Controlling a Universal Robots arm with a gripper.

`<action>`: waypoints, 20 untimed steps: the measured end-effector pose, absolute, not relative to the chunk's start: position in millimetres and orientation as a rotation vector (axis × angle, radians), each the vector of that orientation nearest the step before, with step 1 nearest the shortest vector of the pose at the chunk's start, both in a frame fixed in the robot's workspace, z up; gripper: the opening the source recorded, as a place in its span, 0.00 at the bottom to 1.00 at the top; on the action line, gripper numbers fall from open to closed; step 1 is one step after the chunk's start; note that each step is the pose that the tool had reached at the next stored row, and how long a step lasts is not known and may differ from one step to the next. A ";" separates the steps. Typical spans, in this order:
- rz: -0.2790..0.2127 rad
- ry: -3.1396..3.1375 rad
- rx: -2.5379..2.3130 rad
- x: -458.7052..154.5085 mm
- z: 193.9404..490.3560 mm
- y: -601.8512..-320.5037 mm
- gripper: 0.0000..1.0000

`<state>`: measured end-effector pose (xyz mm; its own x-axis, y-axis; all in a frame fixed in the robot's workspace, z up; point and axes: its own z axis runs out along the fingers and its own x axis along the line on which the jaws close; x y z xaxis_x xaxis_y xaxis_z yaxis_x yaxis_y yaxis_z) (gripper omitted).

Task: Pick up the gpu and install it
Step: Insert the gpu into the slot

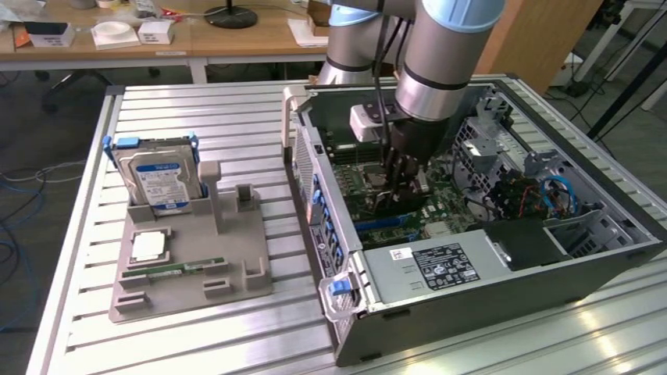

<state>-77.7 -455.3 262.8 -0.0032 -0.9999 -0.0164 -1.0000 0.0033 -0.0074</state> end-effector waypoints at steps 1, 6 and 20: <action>0.010 2.213 -2.206 -77.5 262.7 -455.4 0.26; 0.010 2.212 -2.207 -77.4 262.7 -459.4 0.26; 0.009 2.211 -2.207 -82.1 258.5 -458.1 0.26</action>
<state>-82.1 -458.1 258.5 -0.0020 -0.9999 -0.0166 -1.0000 0.0022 -0.0083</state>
